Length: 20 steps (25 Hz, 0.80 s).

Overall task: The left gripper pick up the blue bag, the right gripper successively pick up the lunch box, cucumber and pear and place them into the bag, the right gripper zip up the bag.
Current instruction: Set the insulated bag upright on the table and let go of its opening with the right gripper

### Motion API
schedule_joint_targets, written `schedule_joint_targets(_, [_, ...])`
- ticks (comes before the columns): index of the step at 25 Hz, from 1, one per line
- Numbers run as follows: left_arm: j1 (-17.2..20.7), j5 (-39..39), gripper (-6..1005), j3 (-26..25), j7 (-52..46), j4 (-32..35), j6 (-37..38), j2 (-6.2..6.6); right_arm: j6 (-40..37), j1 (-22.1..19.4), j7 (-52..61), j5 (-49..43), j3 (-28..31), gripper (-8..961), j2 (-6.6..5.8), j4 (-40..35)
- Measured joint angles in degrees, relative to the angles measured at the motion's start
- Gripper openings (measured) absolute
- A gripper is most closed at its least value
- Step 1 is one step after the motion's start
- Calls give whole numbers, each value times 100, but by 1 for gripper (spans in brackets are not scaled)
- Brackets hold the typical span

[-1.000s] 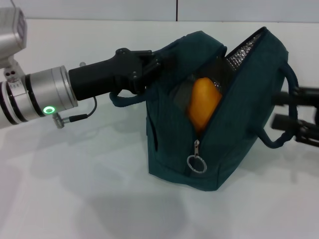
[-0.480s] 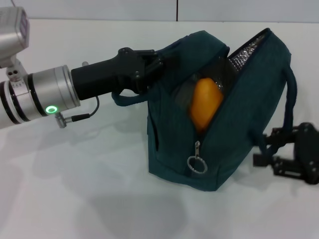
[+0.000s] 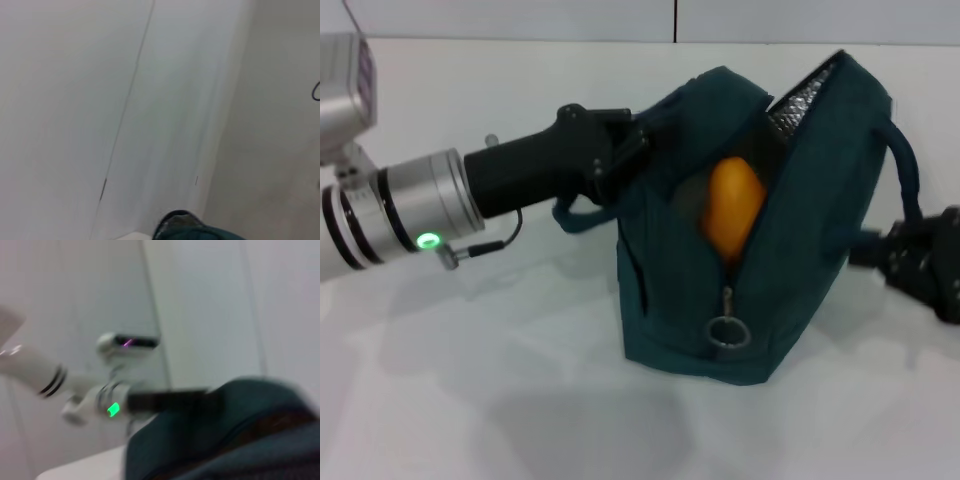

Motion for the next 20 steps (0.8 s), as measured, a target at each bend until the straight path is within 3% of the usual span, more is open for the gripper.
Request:
schedule_joint_targets(4, [214,1,56,-1,593,221,0,0,165,-2,-152,292,458,167,23,181])
schedule_joint_targets(10, [889,-252,56,-71,1835,888,-11,-23,645,160,-171,696,518,69,21,266])
schedule_joint_targets(14, [1209,-444,55,-70,2488,1229,-22,-29,670,354,-155,627,421,87,10,296])
schedule_joint_targets(20, [1267,-476,55,-44,2448,1239,-75,-35,678,410,-163,552,153,115,15,301])
